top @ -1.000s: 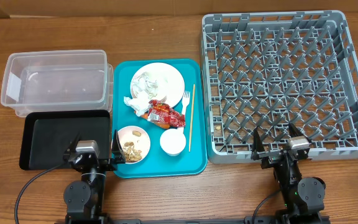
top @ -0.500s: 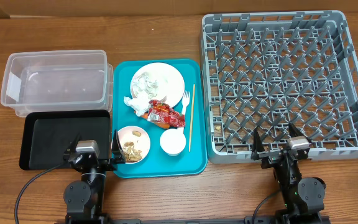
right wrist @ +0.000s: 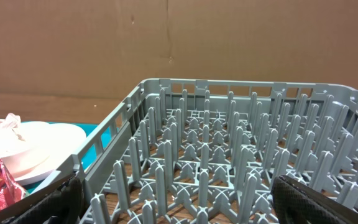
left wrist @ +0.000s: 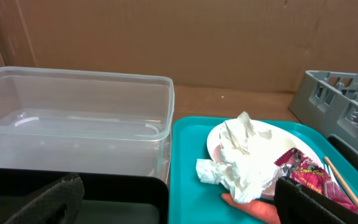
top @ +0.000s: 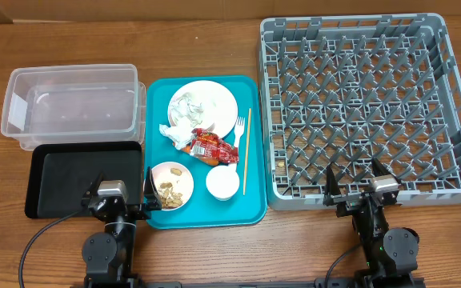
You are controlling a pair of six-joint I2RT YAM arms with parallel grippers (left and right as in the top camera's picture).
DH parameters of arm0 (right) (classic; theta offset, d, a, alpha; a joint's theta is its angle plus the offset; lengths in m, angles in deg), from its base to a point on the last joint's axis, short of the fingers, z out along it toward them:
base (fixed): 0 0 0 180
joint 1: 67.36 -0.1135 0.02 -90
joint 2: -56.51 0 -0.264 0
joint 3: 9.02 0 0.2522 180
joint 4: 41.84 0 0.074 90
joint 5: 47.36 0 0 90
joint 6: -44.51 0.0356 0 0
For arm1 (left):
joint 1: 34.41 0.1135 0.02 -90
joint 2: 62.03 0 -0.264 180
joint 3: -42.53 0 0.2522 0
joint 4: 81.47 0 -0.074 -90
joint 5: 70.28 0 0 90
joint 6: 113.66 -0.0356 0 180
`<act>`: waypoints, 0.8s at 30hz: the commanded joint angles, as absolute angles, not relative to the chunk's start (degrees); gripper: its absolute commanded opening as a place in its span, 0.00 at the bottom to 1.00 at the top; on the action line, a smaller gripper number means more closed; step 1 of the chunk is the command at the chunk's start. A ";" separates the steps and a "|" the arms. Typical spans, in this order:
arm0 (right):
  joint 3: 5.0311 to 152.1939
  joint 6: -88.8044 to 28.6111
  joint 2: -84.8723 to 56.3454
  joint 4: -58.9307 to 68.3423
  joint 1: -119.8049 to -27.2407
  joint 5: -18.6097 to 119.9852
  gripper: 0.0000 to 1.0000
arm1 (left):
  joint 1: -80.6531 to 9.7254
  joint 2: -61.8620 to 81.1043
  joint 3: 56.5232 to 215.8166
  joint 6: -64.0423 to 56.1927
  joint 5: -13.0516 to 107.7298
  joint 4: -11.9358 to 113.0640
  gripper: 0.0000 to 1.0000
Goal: Sort waste into correct bins and load items into the dishwasher
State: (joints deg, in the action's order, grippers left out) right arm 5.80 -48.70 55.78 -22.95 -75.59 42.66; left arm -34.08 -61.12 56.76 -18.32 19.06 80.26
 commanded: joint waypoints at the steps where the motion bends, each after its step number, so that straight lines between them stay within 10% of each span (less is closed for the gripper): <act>1: 5.18 -48.43 56.28 -23.26 -75.33 42.72 1.00 | -34.56 -61.67 56.57 -19.41 19.54 80.34 1.00; 24: 5.18 -48.46 56.28 -23.26 -75.33 42.74 1.00 | -34.56 -61.67 58.88 4.26 34.27 81.11 1.00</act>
